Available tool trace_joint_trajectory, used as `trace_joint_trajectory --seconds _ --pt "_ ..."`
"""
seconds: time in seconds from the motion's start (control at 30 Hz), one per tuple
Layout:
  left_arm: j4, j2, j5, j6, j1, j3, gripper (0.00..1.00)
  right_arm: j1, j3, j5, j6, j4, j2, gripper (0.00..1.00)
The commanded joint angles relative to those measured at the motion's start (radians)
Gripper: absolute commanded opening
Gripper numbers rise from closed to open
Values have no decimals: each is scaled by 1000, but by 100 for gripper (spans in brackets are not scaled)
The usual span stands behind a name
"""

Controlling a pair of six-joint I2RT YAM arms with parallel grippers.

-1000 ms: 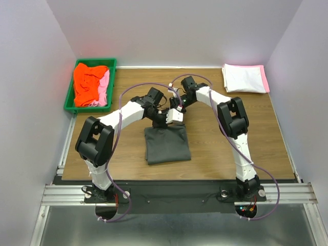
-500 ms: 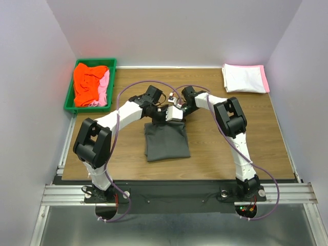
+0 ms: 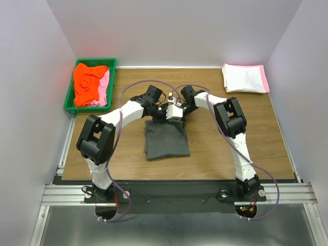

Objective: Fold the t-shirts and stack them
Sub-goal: Fold the tshirt

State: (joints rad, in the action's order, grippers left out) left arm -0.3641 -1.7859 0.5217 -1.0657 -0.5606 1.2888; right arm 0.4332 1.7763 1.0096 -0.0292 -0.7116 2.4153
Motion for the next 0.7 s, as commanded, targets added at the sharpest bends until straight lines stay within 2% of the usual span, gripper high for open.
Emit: trace_joint_trajectory --seconds 0.0,0.03,0.17,0.27,0.37,0.4,0.47,0.57,0.67 --pt "48 13 15 -14 4 4 18 -27 90 -190 -25 8 -7 4" --pt "48 16 18 -19 4 3 21 -36 113 -209 -20 8 -5 6" --pt "42 43 23 -30 2 7 38 -73 196 -333 -46 6 -33 35" --pt "30 57 6 13 17 49 45 -79 218 -403 -70 6 -67 45" --pt "11 72 12 65 57 111 45 -102 213 -433 -77 6 -100 46" --pt "4 78 39 132 101 133 45 -111 198 -428 -77 4 -129 46" --pt "-77 77 92 189 142 182 45 -137 167 -416 -80 1 -171 45" --pt "-185 80 210 306 205 219 43 -154 70 -335 -87 -8 -267 41" --pt "-191 117 331 449 232 133 43 -152 -41 -165 -57 -12 -361 39"
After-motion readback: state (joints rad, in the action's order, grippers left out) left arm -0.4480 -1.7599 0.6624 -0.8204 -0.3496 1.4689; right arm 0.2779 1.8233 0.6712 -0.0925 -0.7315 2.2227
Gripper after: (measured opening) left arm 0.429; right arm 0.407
